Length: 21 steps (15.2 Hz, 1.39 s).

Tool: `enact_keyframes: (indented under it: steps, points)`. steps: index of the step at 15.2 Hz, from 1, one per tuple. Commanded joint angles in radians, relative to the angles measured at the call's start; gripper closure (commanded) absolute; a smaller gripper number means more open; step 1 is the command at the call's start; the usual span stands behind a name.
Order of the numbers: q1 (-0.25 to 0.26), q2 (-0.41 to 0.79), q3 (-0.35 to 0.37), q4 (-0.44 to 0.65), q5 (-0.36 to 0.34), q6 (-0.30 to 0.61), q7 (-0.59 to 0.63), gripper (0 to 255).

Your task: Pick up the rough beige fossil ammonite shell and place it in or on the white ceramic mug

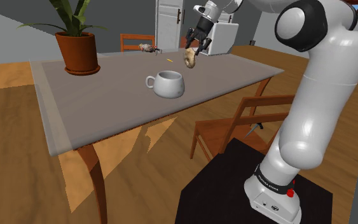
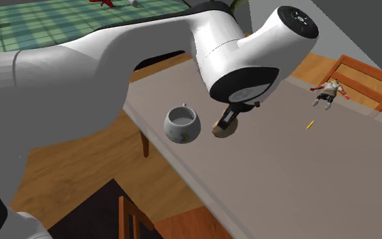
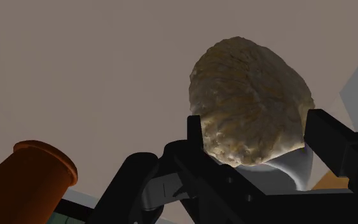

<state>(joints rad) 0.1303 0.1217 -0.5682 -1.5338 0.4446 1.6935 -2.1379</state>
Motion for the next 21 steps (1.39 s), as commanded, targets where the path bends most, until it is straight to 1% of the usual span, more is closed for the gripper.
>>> enact_keyframes:
  steps: [1, 5, 12, 21]
  points:
    - [-0.004, 0.006, -0.002, 0.031, 0.002, -0.026, 0.006, 255]
    - [0.069, -0.078, 0.045, -0.068, -0.051, 0.045, 0.106, 255]
    - [0.171, -0.174, 0.146, -0.187, -0.118, 0.148, 0.29, 255]
    - [0.172, -0.182, 0.15, -0.314, -0.108, 0.264, 0.255, 255]
